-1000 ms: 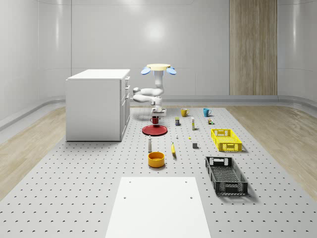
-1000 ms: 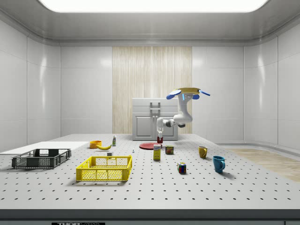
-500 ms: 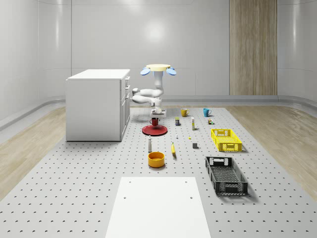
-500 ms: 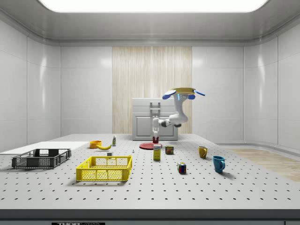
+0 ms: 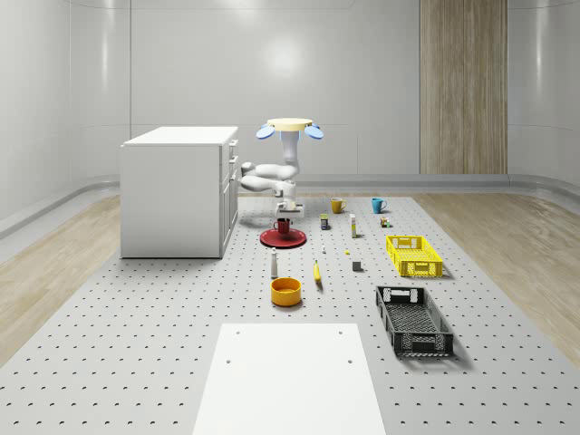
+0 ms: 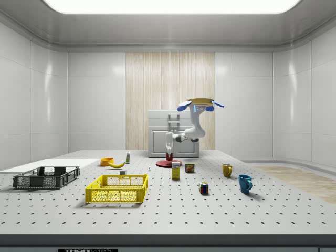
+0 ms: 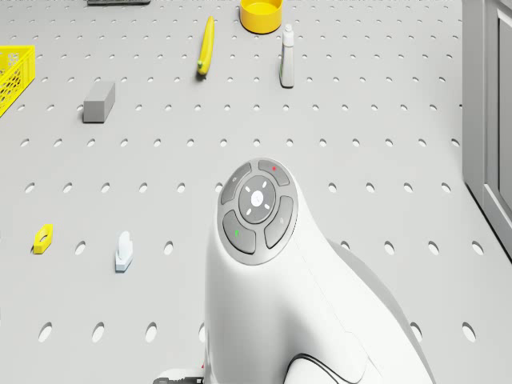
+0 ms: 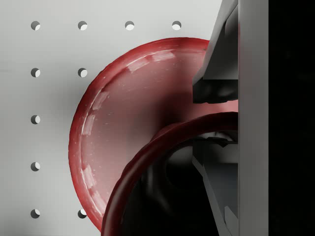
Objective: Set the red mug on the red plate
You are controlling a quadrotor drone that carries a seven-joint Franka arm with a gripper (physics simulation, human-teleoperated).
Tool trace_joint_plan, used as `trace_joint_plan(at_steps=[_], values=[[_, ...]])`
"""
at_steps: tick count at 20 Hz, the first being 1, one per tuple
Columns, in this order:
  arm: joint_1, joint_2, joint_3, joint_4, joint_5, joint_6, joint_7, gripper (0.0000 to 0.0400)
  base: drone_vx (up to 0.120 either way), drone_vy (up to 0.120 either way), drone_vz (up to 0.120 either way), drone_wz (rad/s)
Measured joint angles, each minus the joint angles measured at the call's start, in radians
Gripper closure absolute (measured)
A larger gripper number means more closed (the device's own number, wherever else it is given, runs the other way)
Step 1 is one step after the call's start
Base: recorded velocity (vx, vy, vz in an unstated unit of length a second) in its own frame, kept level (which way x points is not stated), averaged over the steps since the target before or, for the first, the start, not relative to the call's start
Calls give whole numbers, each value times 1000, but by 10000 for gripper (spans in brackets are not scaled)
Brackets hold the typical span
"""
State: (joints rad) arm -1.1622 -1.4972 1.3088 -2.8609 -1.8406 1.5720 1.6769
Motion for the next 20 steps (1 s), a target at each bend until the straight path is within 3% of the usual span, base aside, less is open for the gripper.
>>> trace_joint_plan(at_steps=[8,10,13,16,20], values=[[-12,-10,-82,21,-75,38,-1,300,0,0,0,0],[-15,-10,-97,26,-90,45,-1,182,0,0,0,0],[-14,-10,-95,25,-88,43,-1,86,0,0,0,0],[-10,-9,-67,17,-62,32,-1,41,0,0,0,0],[-5,-9,-29,7,-26,19,1,15,0,0,0,0]])
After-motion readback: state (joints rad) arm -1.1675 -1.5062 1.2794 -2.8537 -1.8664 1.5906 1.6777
